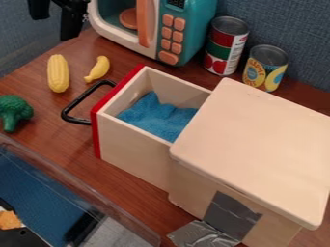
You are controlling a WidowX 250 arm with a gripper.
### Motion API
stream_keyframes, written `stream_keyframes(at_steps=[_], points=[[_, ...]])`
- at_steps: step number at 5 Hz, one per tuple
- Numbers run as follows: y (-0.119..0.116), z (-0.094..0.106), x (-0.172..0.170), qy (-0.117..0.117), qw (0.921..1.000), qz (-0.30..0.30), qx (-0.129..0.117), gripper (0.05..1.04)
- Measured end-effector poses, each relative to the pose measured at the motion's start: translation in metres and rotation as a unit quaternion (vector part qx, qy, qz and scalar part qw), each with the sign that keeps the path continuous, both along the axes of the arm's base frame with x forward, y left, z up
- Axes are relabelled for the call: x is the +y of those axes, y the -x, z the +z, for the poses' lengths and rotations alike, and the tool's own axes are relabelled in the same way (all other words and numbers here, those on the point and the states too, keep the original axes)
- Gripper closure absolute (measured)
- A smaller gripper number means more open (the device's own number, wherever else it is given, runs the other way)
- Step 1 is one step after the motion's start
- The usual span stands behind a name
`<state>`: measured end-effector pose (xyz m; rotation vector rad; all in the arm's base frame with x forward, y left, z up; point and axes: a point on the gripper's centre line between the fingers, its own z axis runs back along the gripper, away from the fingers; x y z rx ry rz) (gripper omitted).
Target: Put the yellow corn in the drawer
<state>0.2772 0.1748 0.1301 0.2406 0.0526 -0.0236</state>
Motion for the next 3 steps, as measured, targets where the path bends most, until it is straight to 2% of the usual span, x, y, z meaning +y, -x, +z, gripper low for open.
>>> stream_keyframes(at_steps=[1, 2, 3], points=[[-0.001, -0.011, -0.001, 0.010, 0.9999, 0.004, 0.011, 0.083], [0.000, -0.017, 0.009, 0.033, 0.9967, 0.069, -0.027, 0.083], [0.008, -0.021, 0.033, 0.044, 0.9808, 0.174, -0.077, 0.083]])
